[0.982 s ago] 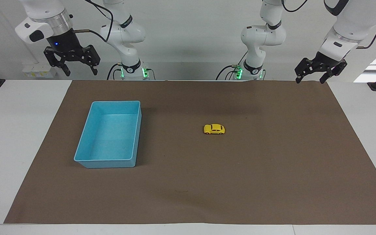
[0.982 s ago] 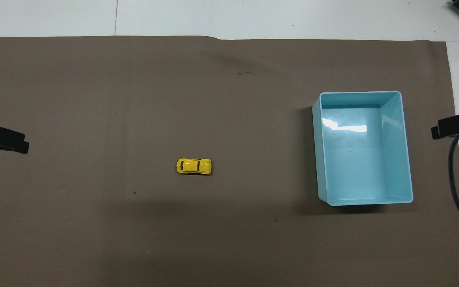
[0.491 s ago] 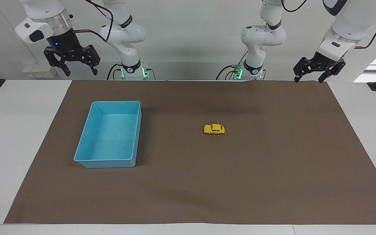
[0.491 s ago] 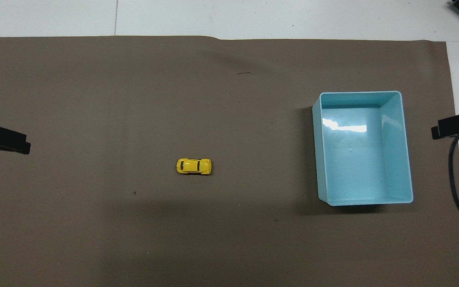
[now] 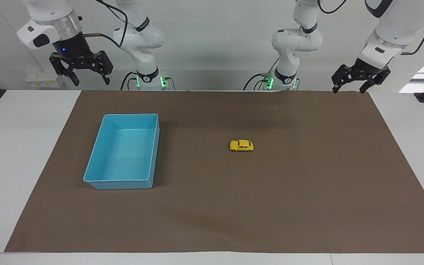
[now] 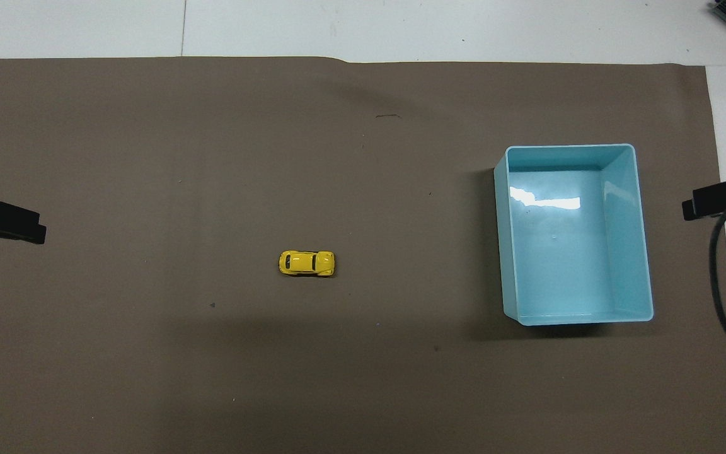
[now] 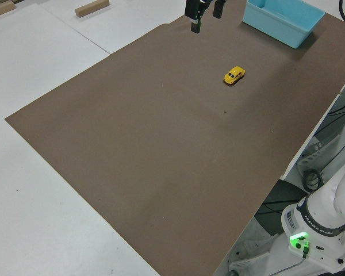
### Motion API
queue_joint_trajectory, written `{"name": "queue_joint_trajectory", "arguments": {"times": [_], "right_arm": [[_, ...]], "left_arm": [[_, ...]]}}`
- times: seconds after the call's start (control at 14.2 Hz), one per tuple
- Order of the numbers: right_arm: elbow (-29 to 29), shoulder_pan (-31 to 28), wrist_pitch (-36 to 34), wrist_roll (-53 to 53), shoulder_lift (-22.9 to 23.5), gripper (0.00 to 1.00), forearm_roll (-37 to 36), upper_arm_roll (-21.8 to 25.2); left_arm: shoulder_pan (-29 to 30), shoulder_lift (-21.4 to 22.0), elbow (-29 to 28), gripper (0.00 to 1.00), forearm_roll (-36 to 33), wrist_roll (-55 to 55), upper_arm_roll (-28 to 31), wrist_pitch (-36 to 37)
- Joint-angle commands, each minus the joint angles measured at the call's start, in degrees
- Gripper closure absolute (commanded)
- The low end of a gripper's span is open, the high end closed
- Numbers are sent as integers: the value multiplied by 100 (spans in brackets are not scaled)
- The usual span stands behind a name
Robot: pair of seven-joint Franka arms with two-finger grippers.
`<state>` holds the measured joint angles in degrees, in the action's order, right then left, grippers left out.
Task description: Wind up and store yellow beetle car
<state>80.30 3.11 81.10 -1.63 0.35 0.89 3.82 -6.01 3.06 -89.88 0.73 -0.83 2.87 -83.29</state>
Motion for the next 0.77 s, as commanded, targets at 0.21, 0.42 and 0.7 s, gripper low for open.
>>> {"name": "queue_joint_trajectory", "arguments": {"times": [0.21, 0.42, 0.7], "right_arm": [[3, -74, -16, 66, -53, 0, 104, -21], [3, -74, -16, 66, -53, 0, 104, -21], [3, -74, -16, 66, -53, 0, 104, -21]], "left_arm": [[-224, 37, 41, 0, 23, -1055, -15, 94], [-242, 37, 32, 0, 14, -2375, -59, 112], [-251, 72, -29, 0, 58, -4018, -129, 147]]}}
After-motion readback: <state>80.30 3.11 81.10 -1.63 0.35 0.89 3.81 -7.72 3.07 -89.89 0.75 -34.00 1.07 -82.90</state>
